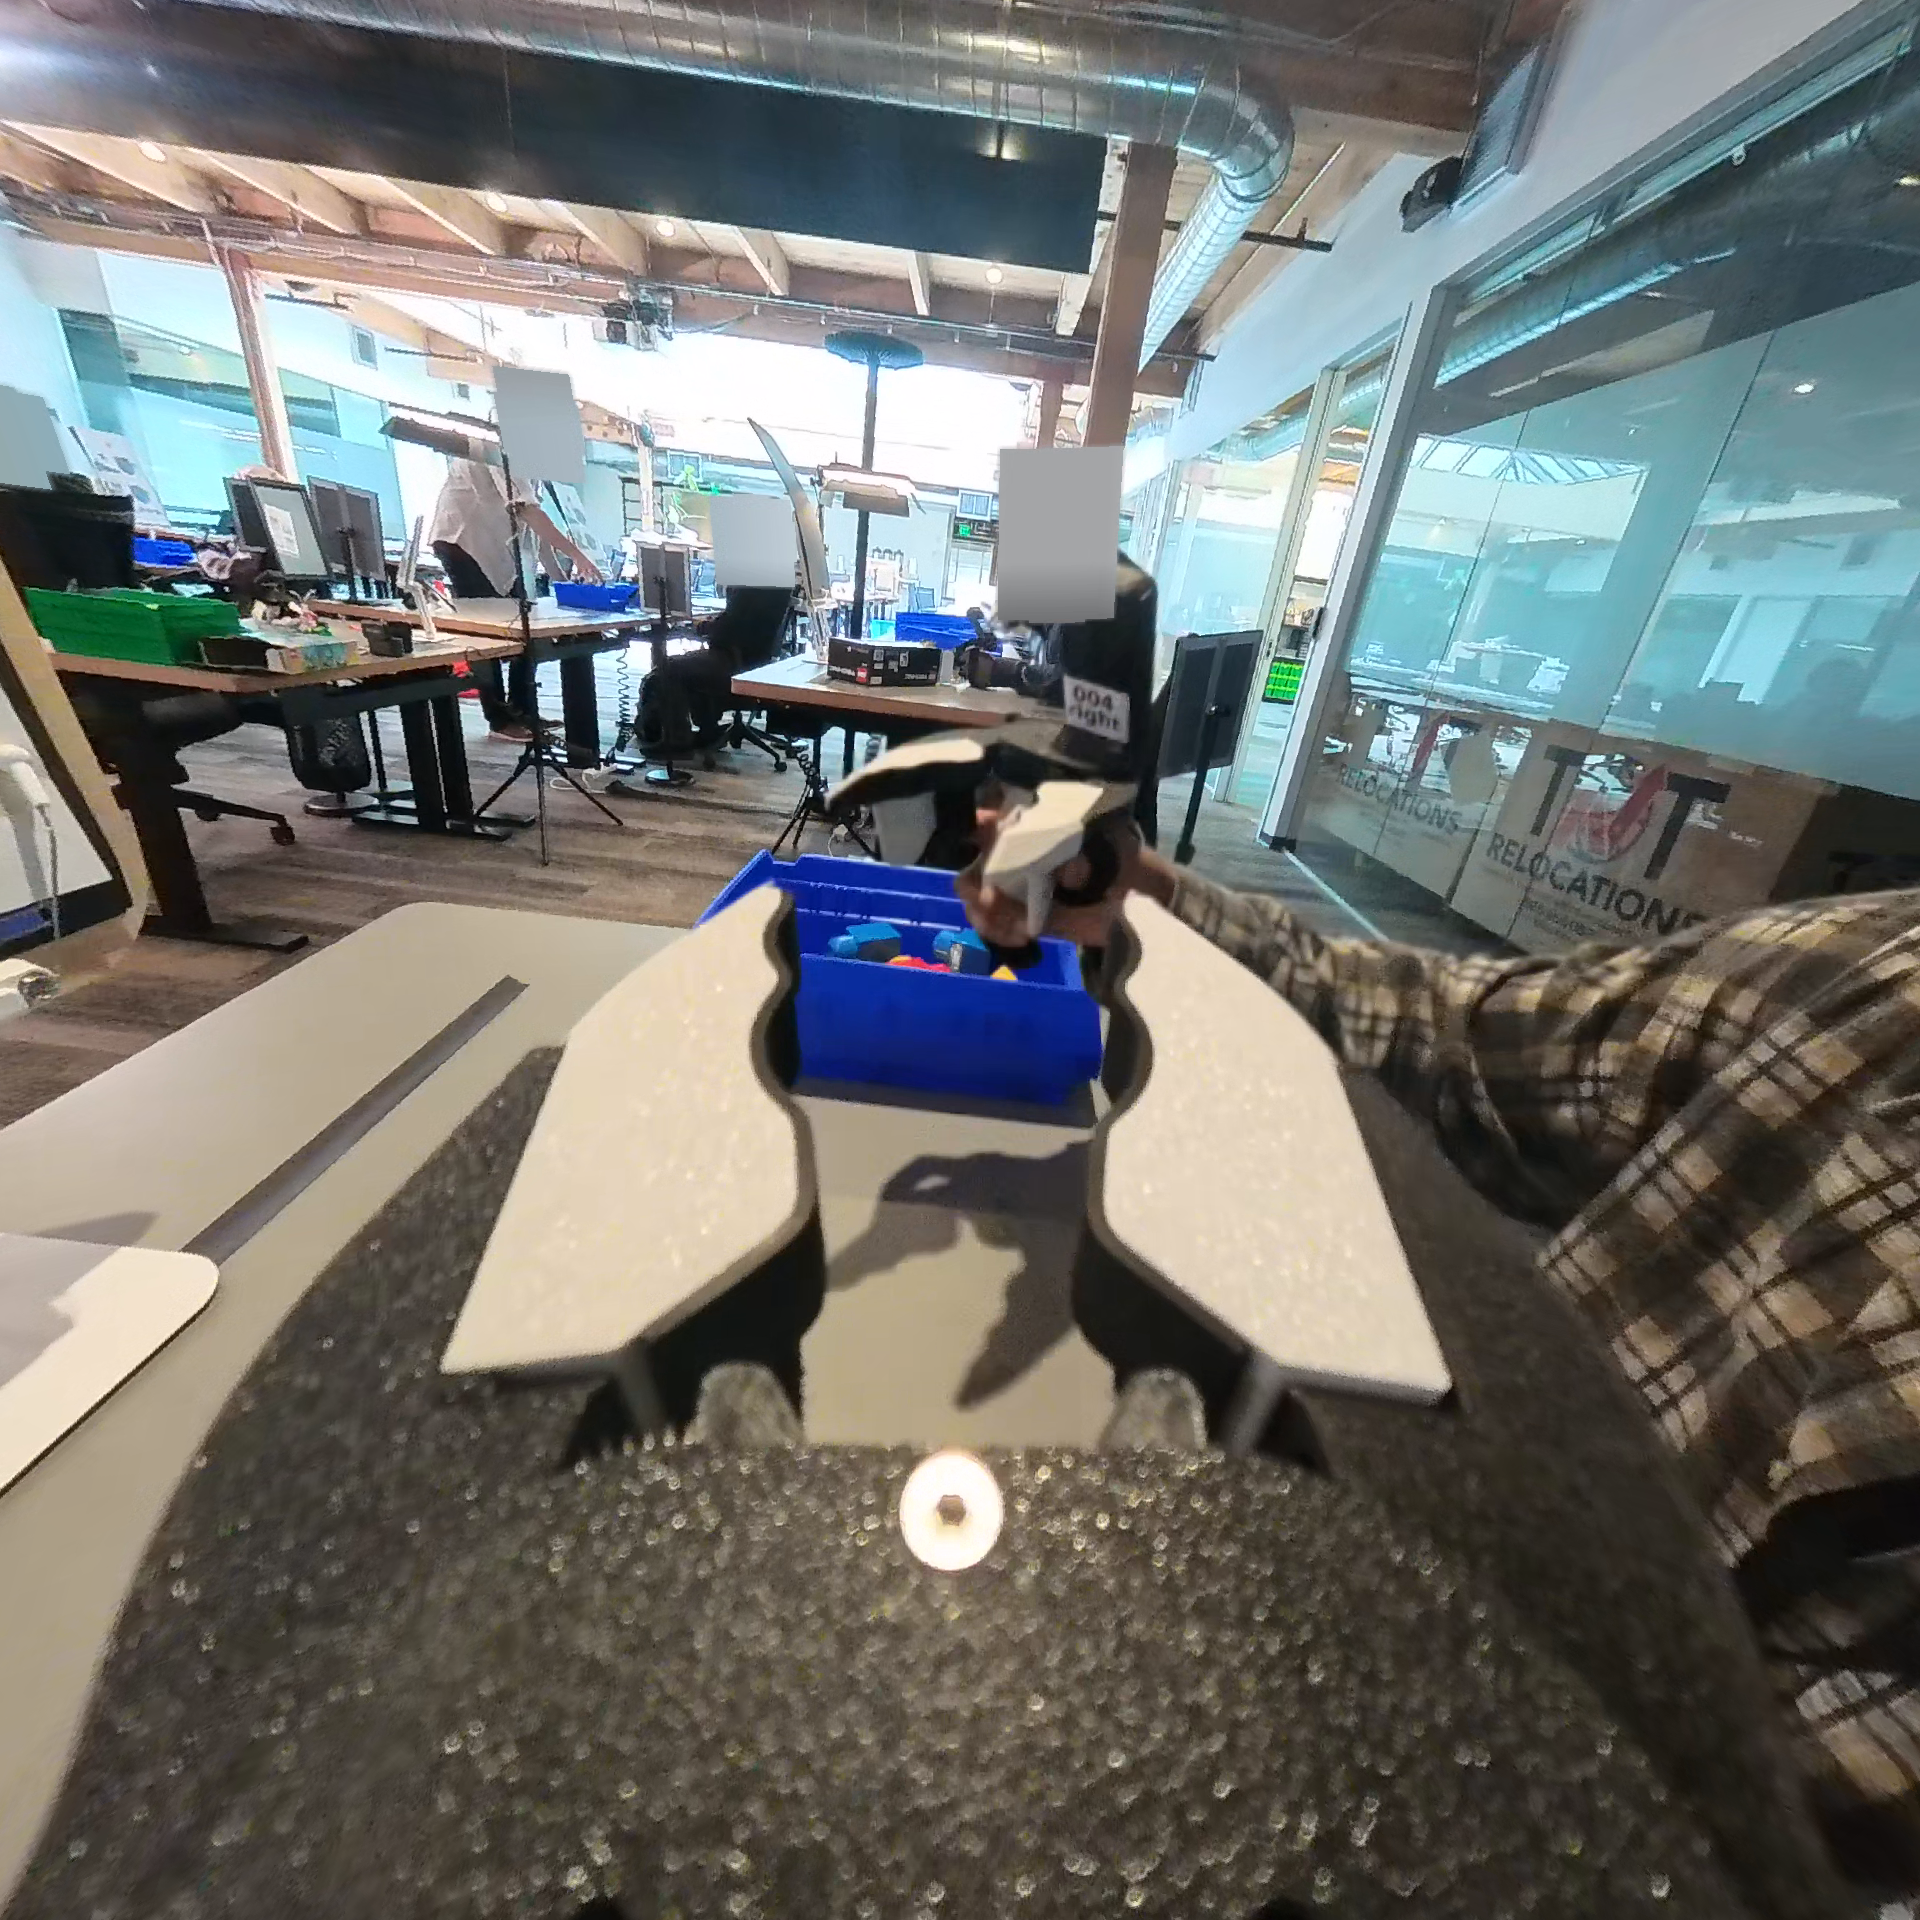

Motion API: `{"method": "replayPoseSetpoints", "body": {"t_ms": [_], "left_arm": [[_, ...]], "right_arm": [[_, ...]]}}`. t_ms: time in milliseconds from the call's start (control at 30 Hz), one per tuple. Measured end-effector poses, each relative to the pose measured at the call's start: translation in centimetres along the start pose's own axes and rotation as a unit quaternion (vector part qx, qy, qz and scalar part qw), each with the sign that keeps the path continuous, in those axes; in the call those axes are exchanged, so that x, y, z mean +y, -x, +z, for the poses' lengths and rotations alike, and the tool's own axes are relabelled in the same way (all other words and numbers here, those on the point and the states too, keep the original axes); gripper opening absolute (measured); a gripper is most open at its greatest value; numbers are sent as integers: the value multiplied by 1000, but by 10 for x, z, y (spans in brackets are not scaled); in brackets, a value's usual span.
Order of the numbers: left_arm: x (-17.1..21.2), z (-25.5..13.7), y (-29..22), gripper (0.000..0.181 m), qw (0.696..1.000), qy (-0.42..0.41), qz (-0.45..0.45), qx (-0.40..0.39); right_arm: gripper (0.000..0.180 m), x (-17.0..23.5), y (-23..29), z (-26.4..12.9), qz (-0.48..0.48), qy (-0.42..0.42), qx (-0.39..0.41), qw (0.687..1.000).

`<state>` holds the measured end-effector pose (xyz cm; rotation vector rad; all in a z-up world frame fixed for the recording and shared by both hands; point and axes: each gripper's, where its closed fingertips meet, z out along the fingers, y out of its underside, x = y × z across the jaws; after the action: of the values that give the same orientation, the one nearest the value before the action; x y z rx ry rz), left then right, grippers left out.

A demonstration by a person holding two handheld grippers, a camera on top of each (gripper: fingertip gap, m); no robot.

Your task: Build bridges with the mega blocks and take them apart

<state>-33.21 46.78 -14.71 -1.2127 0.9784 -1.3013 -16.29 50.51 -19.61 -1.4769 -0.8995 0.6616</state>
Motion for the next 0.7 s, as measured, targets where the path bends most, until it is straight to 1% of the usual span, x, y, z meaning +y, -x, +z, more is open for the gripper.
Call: {"method": "replayPoseSetpoints", "body": {"t_ms": [67,200,300,433,500,700], "left_arm": [[1,0,2,56,1000,0,-1,-2],[3,0,5,56,1000,2,-5,-4],[6,0,8,56,1000,6,-8,-6],[14,2,13,56,1000,13,-16,-8],[18,4,16,56,1000,18,-20,-10],[35,10,24,57,998,46,-26,-23]], "right_arm": [[81,9,18,23,8,-17,-43,999],[83,36,39,57,26,-43,-101,994],[84,63,47,75,30,-42,-120,991],[86,94,61,85,27,-8,-149,988],[84,102,62,86,16,-8,-138,990],[83,122,73,93,19,20,-156,987]]}}
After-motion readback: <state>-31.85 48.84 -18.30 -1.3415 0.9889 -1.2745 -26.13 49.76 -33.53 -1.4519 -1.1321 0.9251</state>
